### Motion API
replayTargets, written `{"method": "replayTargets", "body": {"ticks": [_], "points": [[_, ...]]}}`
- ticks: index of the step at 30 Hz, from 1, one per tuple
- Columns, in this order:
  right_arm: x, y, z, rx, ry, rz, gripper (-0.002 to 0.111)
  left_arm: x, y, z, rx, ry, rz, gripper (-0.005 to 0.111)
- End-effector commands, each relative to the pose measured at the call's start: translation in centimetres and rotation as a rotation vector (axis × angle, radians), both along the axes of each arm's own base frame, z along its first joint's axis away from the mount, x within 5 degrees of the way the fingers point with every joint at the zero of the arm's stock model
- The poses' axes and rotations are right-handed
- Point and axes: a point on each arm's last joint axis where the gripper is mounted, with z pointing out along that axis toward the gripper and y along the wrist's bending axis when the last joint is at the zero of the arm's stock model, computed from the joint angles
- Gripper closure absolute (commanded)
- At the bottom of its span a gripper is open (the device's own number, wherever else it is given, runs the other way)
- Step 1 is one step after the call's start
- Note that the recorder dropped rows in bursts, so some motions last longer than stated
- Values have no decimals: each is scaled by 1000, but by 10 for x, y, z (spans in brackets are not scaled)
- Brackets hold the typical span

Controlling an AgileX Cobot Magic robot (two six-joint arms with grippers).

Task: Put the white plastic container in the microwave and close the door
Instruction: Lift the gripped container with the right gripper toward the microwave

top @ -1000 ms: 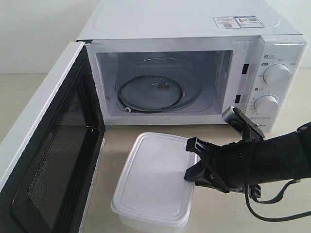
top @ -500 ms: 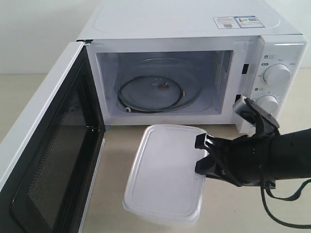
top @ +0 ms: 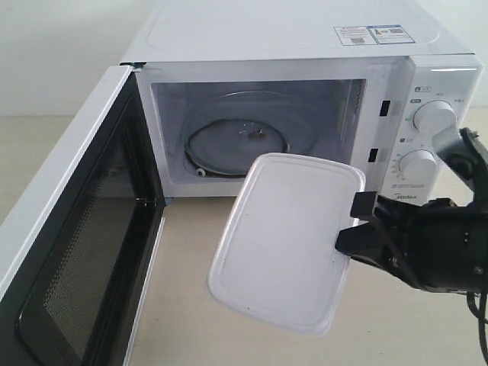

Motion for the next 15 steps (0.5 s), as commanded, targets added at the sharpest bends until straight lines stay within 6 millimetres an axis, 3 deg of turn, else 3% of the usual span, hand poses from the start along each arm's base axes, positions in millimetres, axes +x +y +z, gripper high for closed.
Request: {"method": "replayTargets", "body": {"ticks": [1,7,15], "points": [[-10,-7,14,37,-55,-63,108,0,0,-1,-1,2,3,103],[-22,-16,43,140,-142,-167,108,0,0,-1,-1,2,3,103],[-35,-23,60,211,-209,-228,108,0,0,-1,-1,2,3,103]]}}
